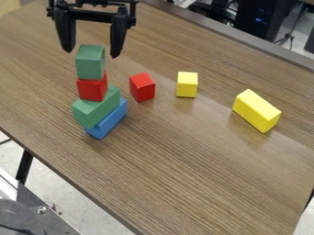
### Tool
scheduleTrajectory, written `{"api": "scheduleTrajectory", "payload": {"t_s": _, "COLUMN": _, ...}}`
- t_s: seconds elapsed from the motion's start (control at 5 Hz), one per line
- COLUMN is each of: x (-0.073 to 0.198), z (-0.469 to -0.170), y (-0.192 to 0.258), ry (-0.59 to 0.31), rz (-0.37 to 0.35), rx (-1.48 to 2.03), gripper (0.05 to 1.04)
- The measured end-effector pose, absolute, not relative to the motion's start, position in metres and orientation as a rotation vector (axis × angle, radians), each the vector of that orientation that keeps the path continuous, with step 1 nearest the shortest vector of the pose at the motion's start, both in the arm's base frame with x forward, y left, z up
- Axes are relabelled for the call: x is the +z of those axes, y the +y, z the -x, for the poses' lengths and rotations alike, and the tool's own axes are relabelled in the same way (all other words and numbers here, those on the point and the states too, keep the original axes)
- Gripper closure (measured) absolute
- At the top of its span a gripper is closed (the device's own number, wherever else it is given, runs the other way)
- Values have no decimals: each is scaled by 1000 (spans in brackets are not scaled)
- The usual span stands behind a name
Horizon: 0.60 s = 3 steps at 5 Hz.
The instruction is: Put the green cube on top of the tower
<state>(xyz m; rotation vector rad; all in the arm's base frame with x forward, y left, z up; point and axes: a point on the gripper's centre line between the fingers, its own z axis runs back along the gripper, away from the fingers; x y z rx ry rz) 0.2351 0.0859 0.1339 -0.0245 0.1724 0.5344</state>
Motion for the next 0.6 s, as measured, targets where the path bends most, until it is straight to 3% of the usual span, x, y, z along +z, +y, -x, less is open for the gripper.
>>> {"api": "scheduleTrajectory", "payload": {"t_s": 0.4, "x": 156, "z": -238, "y": 76, "ry": 48, "rz": -23, "rx": 458, "gripper": 85}}
{"api": "scheduleTrajectory", "payload": {"t_s": 0.6, "x": 164, "z": -239, "y": 60, "ry": 30, "rz": -42, "rx": 389, "gripper": 85}}
